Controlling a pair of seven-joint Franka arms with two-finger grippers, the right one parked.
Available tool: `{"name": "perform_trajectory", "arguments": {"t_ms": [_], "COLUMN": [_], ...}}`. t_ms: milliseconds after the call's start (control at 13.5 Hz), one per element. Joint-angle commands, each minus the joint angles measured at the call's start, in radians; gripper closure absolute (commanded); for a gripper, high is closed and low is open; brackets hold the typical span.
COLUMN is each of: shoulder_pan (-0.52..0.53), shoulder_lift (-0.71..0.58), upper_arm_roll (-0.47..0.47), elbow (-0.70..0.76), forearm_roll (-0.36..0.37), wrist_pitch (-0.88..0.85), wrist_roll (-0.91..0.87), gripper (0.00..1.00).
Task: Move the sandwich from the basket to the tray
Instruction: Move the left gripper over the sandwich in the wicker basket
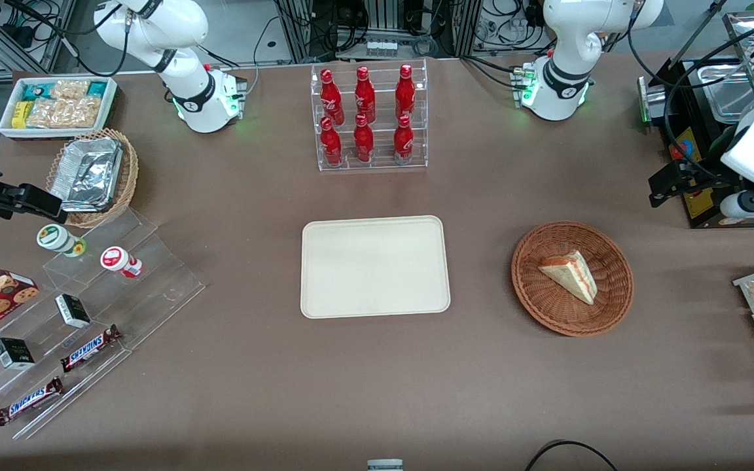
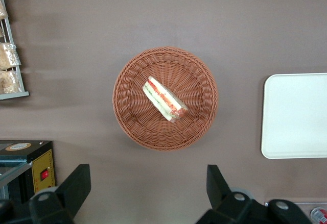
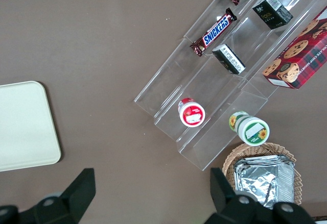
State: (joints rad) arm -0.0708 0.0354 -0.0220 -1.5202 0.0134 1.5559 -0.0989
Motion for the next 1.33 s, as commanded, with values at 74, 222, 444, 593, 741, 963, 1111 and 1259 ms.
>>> {"name": "perform_trajectory", "arguments": {"t_ms": [74,222,444,593,741,963,1111,1259], "shoulder_pan": [0.003,0.003,0.0,0.0,-0.001,-0.003,-0.004,-0.004], "shoulder_lift": [-0.008,-0.005,-0.006,-0.009,-0.006,-0.009,-0.003,-0.011], "upper_arm_roll": [-0.001,-0.001,-0.003,-0.004,-0.007,-0.019,-0.024,-0.041], "elbow": [-0.001,-0.003,-0.078,-0.164,-0.23,-0.322,-0.369,-0.461], "forearm_roll": [0.01,0.011,0.011,0.008,0.007,0.007,0.007,0.005], "wrist_pitch": [-0.026,-0.033,0.022,0.116,0.197,0.301,0.358,0.479], "wrist_roll": [0.031,0.031,0.022,0.002,-0.054,-0.181,-0.348,-0.497], "gripper": [0.0,0.0,0.0,0.0,0.0,0.0,0.0,0.0]}}
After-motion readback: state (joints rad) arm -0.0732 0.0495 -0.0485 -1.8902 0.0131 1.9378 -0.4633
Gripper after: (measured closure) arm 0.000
